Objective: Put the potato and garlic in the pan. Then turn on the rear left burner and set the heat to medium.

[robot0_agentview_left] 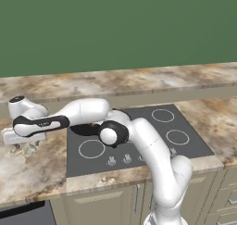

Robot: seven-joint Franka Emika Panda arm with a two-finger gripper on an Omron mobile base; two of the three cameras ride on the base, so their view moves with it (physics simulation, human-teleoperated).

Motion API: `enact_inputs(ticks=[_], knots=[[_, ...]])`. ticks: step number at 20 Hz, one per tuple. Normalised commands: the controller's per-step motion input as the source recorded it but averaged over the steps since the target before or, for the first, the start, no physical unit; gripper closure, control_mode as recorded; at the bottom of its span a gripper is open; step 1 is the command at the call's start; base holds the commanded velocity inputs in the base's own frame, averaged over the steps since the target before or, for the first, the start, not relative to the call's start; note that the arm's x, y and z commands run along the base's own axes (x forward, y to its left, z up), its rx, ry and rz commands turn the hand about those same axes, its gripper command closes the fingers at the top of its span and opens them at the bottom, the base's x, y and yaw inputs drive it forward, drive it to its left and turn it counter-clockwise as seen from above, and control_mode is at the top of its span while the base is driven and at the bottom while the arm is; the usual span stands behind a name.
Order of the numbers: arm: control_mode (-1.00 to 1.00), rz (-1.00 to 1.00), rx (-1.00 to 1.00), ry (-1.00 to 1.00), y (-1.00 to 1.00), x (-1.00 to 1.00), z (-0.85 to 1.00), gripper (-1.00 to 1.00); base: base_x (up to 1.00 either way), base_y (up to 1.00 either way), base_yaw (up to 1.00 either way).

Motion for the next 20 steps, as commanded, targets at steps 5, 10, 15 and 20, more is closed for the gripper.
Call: enact_inputs(ticks=[5, 10, 15, 20], knots=[[-1.0, 0.0, 0.0, 0.0, 0.0, 0.06, -0.04, -1.0, 0.0, 0.0, 0.0], [-1.0, 0.0, 0.0, 0.01, 0.0, -0.13, -0.17, -1.0, 0.0, 0.0, 0.0], [-1.0, 0.0, 0.0, 0.0, 0.0, -0.02, -0.2, -1.0, 0.0, 0.0, 0.0], [-1.0, 0.0, 0.0, 0.0, 0.0, 0.11, -0.23, -1.0, 0.0, 0.0, 0.0]])
